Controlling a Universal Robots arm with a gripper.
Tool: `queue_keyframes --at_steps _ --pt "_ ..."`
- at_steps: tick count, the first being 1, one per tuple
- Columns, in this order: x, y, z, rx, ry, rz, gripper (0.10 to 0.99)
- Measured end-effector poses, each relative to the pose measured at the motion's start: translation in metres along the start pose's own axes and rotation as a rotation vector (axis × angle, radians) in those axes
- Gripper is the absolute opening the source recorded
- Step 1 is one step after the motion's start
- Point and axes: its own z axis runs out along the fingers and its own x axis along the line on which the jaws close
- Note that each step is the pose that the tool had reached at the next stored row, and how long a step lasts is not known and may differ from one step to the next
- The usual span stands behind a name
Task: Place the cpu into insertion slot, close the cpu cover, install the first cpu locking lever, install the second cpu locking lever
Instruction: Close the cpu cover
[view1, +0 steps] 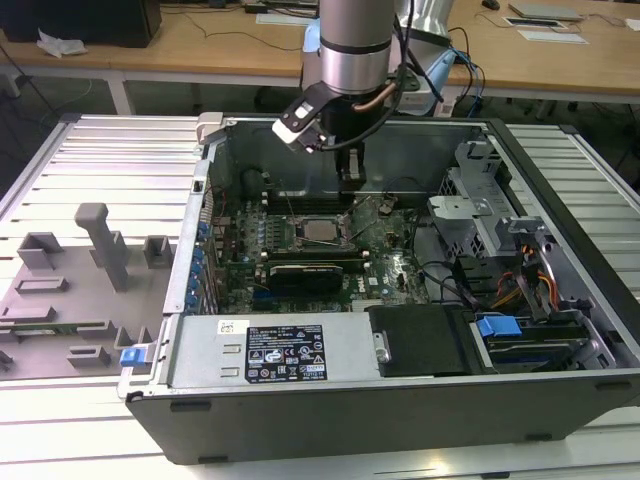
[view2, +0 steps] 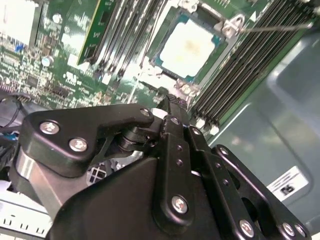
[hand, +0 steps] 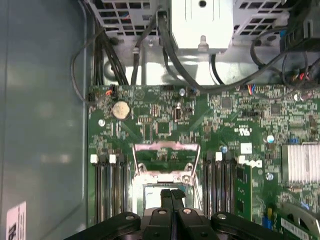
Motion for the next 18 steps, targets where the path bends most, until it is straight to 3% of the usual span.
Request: queue_keyframes --at_steps 11,14,18 --pt "0.0002 0.0326 0.0022 0.002 0.0000 0.000 0.106" --pt "0.0004 0.0519 0.0036 0.004 0.0000 0.000 0.106" --pt "0.0004 0.0644 0.0069 0.012 -0.0001 0.000 0.106"
